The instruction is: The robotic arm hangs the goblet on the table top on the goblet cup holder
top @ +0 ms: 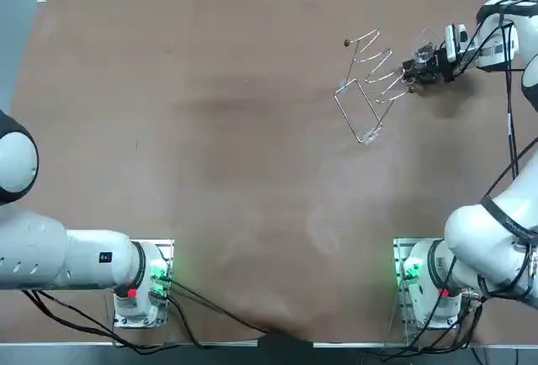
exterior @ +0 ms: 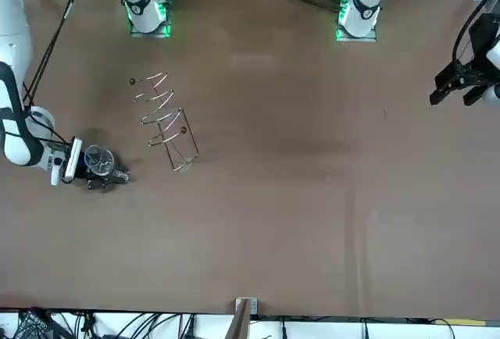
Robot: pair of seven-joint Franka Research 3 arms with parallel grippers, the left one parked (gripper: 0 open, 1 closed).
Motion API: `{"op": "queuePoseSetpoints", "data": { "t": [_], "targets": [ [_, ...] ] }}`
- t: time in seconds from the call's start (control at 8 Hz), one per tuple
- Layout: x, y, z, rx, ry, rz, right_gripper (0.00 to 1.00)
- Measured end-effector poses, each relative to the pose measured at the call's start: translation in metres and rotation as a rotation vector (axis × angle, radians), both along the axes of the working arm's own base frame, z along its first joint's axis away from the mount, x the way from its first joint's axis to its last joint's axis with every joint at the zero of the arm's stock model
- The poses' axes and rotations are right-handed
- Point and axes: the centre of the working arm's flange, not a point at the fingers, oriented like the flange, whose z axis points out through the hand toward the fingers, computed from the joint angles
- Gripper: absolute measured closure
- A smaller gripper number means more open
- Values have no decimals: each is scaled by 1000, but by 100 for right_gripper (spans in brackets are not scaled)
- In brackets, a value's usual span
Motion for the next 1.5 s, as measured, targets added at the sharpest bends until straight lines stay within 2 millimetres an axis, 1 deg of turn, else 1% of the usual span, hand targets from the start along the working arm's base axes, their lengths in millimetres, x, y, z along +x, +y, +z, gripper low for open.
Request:
{"op": "queuePoseSetpoints", "data": {
  "t": [0.12, 0.25, 0.62, 1.5],
  "targets": [
    [0, 1, 0, 8, 0, 0, 81],
    [0, 1, 1, 18, -2, -1, 86],
    [-2, -2, 1, 23, -3, -12, 86],
    [-2, -2, 1, 24, -8, -10, 86]
  ]
}}
